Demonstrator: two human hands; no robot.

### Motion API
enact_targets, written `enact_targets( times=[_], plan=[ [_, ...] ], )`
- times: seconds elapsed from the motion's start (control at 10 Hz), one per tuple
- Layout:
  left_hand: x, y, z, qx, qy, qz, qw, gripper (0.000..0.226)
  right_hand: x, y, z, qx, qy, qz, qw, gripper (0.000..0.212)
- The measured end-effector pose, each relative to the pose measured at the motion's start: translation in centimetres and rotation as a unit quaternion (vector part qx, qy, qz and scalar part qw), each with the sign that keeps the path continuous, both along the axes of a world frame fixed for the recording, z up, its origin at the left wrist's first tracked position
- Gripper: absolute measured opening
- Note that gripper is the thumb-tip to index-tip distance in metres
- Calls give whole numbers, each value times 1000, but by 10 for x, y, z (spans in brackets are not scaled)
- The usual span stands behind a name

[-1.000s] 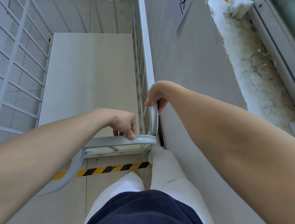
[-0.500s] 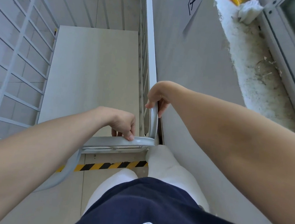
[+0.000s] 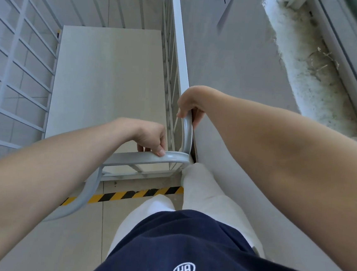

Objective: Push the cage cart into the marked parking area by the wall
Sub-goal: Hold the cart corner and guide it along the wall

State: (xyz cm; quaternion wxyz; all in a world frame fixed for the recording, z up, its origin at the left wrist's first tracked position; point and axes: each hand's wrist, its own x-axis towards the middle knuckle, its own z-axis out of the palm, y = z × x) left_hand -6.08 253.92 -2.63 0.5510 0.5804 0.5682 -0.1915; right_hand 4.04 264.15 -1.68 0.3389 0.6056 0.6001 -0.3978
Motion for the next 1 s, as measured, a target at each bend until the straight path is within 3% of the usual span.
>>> enact_targets(
  times=[0.2, 0.3, 0.4, 0.6, 0.7, 0.8, 0.9, 1.0],
  plan=[
    [4, -11, 1, 36, 5, 1, 999, 14, 6, -22, 11, 24, 21, -50, 998, 47],
    [6, -16, 1, 54, 9, 0, 999, 11, 12, -29, 8, 45, 58, -100, 992, 30],
    [7, -20, 2, 92, 23, -5, 996, 12, 13, -35, 10, 90, 74, -122, 986, 35],
    [10, -25, 2, 85, 28, 2, 996, 17, 23, -35, 2, 111, 141, -112, 977, 18],
    [9, -28, 0, 92, 33, 3, 995, 15, 25, -45, 2, 108, 126, -159, 973, 23],
    [11, -27, 0, 99, 36, 0, 994, 13, 21, -46, 5, 146, 75, -150, 975, 51],
    [11, -26, 2, 98, 39, -3, 994, 11, 21, -39, 3, 106, 111, -156, 976, 27],
    [11, -26, 1, 99, 33, -8, 995, 12, 21, -37, 9, 120, 148, -125, 974, 23]
  ],
)
